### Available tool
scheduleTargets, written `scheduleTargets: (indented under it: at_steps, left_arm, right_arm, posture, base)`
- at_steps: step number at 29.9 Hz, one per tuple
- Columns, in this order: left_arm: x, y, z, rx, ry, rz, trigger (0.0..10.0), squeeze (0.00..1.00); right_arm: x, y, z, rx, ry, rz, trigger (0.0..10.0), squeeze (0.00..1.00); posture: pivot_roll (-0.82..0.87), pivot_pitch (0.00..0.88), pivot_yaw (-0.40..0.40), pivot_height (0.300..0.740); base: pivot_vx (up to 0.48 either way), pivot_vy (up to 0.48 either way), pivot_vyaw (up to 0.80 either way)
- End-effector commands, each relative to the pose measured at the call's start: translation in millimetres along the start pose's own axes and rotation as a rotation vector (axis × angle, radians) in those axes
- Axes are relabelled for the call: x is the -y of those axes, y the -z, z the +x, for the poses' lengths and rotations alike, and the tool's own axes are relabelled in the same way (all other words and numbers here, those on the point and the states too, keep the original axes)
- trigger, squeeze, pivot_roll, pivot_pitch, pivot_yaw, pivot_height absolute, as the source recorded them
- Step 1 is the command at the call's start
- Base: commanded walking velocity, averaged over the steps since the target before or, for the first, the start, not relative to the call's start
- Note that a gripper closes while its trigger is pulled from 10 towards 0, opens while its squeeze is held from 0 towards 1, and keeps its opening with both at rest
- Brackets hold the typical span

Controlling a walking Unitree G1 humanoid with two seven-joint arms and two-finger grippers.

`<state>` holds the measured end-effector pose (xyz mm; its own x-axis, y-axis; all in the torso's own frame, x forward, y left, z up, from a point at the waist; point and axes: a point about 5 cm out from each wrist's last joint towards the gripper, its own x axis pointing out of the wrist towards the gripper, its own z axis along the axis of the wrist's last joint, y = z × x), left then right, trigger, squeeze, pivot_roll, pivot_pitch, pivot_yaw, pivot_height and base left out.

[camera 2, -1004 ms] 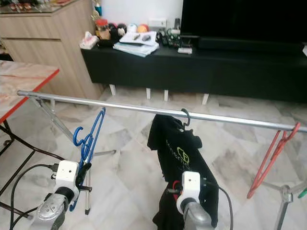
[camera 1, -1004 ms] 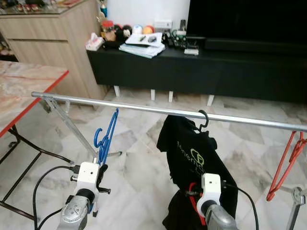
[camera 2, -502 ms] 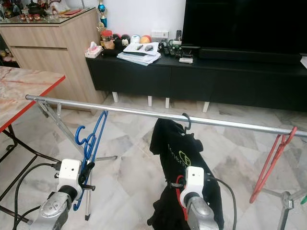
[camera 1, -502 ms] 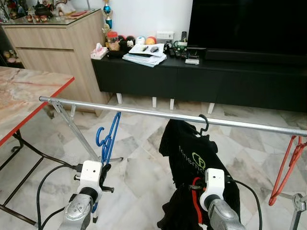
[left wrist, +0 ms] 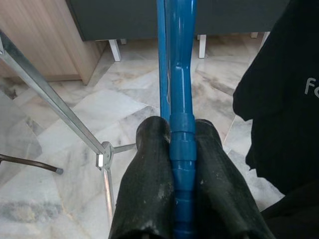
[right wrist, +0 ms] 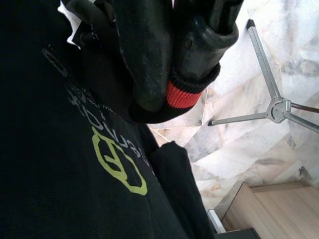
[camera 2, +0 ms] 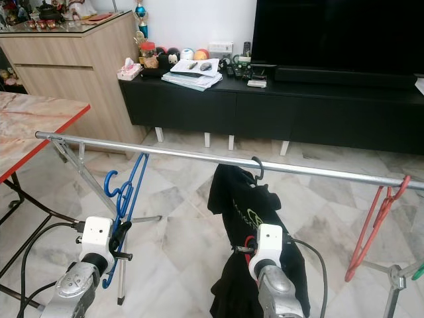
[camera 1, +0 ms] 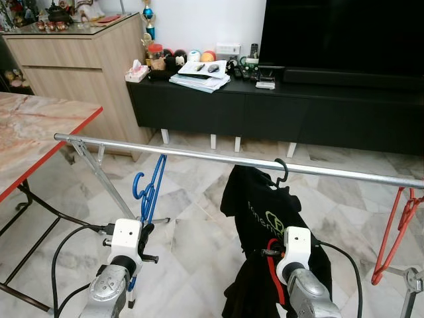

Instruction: Hang hanger

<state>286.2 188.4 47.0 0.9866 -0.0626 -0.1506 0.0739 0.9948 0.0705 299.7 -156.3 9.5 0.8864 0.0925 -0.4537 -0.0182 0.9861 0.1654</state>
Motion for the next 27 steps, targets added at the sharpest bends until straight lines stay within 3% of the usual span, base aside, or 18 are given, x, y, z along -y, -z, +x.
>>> scheduleTargets:
  at_steps: [1, 27]
  left_arm:
    - [-2.0, -1.4, -0.3, 0.0, -0.007, -0.017, 10.0, 0.0]
    - [-0.5, -0.6, -3.2, -0.004, -0.003, -0.024, 10.0, 0.0]
  right_arm:
    - [-3.8, -8.9, 2.9, 0.03, -0.009, 0.001, 10.0, 0.0]
    - [-4.7, -13.8, 4.4, 0.042, -0.008, -0.015, 10.0, 0.0]
  posture:
    - [-0.01, 0.041, 0.053, 0.74]
    - [0.0, 0.037, 0.053, 0.74]
  base:
    - [0.0, 0.0, 0.0]
    - [-0.235, 0.0, 0.0]
